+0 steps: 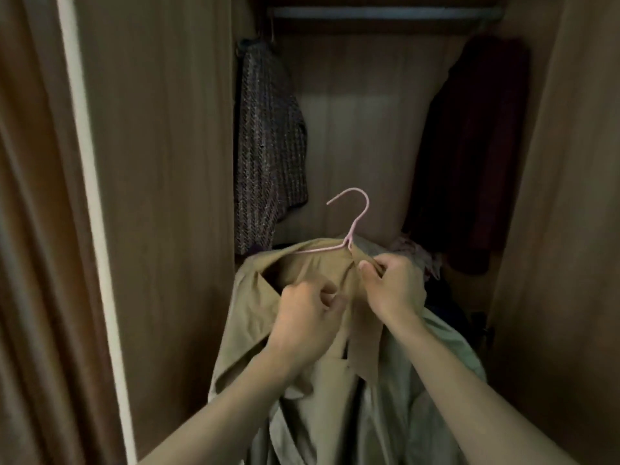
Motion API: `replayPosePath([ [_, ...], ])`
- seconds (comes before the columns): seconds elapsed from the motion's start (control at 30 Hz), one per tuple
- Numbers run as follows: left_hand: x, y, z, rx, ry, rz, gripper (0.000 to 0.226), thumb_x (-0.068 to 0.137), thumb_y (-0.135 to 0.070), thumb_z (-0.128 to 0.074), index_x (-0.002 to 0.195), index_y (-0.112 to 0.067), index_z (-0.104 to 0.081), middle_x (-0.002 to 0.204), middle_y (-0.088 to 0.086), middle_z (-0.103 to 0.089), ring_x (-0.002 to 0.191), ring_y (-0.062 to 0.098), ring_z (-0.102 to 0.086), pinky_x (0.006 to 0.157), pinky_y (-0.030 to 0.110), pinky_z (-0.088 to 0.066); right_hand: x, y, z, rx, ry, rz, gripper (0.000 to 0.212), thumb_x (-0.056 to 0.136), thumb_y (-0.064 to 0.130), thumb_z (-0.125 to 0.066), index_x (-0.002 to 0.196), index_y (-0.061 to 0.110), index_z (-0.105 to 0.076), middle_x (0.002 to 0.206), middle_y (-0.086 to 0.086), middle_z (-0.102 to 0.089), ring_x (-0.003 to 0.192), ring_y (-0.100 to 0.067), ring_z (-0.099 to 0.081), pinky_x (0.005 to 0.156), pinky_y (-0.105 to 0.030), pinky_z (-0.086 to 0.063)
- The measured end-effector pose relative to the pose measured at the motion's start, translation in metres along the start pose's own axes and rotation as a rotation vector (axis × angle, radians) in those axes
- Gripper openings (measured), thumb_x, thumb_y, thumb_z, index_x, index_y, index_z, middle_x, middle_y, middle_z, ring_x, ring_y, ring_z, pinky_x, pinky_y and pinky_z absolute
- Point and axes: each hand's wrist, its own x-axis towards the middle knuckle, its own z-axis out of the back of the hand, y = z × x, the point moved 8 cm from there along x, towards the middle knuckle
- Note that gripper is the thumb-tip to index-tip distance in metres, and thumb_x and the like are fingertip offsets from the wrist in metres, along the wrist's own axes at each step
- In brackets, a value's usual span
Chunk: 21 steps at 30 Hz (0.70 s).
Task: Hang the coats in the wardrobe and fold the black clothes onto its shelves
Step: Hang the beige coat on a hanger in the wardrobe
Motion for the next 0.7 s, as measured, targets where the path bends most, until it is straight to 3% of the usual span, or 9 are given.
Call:
replayPosePath([
  [0.07, 0.022, -0.006, -0.031, -0.13, 0.089, 0.075, 0.018, 0.088, -0.032, -0.058, 0.086, -0.019, -0.072, 0.072, -0.005, -0.072, 0.068, 0.009, -0.068, 0.071, 0.036, -0.057, 0.023, -0.013, -0.016, 0.166, 0.085, -0.107, 0.028, 0.085, 0.031, -0.067, 0.067, 0.01, -0.068, 0.063, -0.001, -0.066, 0.065, -0.023, -0.063, 0.059, -0.033, -0.048],
  [0.17, 0.052, -0.017, -0.063, -0.141, 0.202, 0.057, 0.024, 0.081, -0.033, -0.051, 0.09, -0.022, -0.07, 0.077, -0.005, -0.071, 0.074, 0.012, -0.067, 0.075, 0.04, -0.054, 0.047, -0.029, -0.048, 0.587, 0.249, -0.364, 0.024, 0.086, 0.024, -0.066, 0.068, 0.009, -0.068, 0.066, -0.007, -0.069, 0.065, -0.026, -0.067, 0.065, -0.04, -0.058],
  [0.27, 0.082, -0.018, -0.078, -0.206, 0.259, 0.052, 0.027, 0.068, -0.04, -0.061, 0.088, -0.024, -0.068, 0.081, -0.004, -0.071, 0.079, 0.013, -0.067, 0.079, 0.039, -0.055, 0.071, -0.032, -0.067, 0.813, 0.352, -0.456, 0.017, 0.091, 0.011, -0.059, 0.077, 0.006, -0.068, 0.075, -0.015, -0.07, 0.07, -0.029, -0.068, 0.07, -0.045, -0.06],
  [0.33, 0.098, -0.015, -0.076, -0.2, 0.293, 0.075, 0.024, 0.067, -0.036, -0.07, 0.087, -0.023, -0.067, 0.081, -0.002, -0.07, 0.08, 0.016, -0.067, 0.078, 0.038, -0.056, 0.082, -0.024, -0.068, 0.875, 0.407, -0.45, 0.016, 0.093, 0.009, -0.055, 0.093, 0.008, -0.072, 0.088, -0.016, -0.073, 0.083, -0.032, -0.07, 0.08, -0.05, -0.058],
  [0.4, 0.114, -0.008, -0.079, -0.2, 0.311, 0.137, 0.036, 0.062, -0.034, -0.077, 0.092, -0.016, -0.069, 0.089, 0.009, -0.073, 0.088, 0.027, -0.07, 0.083, 0.046, -0.058, 0.095, -0.02, -0.075, 0.905, 0.472, -0.446, 0.02, 0.095, 0.009, -0.053, 0.106, 0.009, -0.07, 0.096, -0.014, -0.072, 0.09, -0.031, -0.07, 0.085, -0.049, -0.057],
  [0.47, 0.13, 0.001, -0.078, -0.138, 0.257, 0.182, 0.04, 0.057, -0.033, -0.074, 0.092, -0.014, -0.068, 0.089, 0.011, -0.073, 0.088, 0.029, -0.07, 0.082, 0.051, -0.057, 0.105, -0.014, -0.085, 0.938, 0.54, -0.434, 0.023, 0.095, 0.006, -0.054, 0.115, 0.007, -0.066, 0.103, -0.015, -0.071, 0.095, -0.03, -0.068, 0.088, -0.046, -0.056],
  [0.57, 0.148, 0.005, -0.064, 0.202, 0.092, 0.076, 0.009, 0.074, -0.019, -0.064, 0.081, -0.013, -0.062, 0.075, 0.0, -0.065, 0.083, 0.027, -0.066, 0.069, 0.03, -0.048, 0.114, 0.0, -0.104, 0.986, 0.604, -0.397, 0.031, 0.092, 0.005, -0.058, 0.124, 0.007, -0.061, 0.11, -0.015, -0.069, 0.101, -0.029, -0.067, 0.094, -0.045, -0.053],
  [0.63, 0.157, 0.009, -0.045, 0.346, -0.052, -0.022, 0.009, 0.085, -0.012, -0.056, 0.077, -0.014, -0.06, 0.072, 0.0, -0.062, 0.083, 0.033, -0.064, 0.063, 0.026, -0.035, 0.123, 0.01, -0.112, 0.972, 0.608, -0.283, 0.033, 0.093, 0.009, -0.06, 0.126, 0.01, -0.061, 0.11, -0.007, -0.069, 0.102, -0.021, -0.066, 0.098, -0.038, -0.052],
  [0.7, 0.171, 0.023, -0.029, 0.413, -0.115, -0.073, 0.012, 0.088, -0.01, -0.053, 0.081, -0.01, -0.063, 0.078, 0.007, -0.068, 0.085, 0.035, -0.063, 0.067, 0.033, -0.039, 0.14, 0.024, -0.11, 0.849, 0.555, -0.013, 0.029, 0.094, 0.011, -0.059, 0.123, 0.014, -0.064, 0.105, 0.005, -0.068, 0.098, -0.007, -0.063, 0.095, -0.022, -0.049],
])
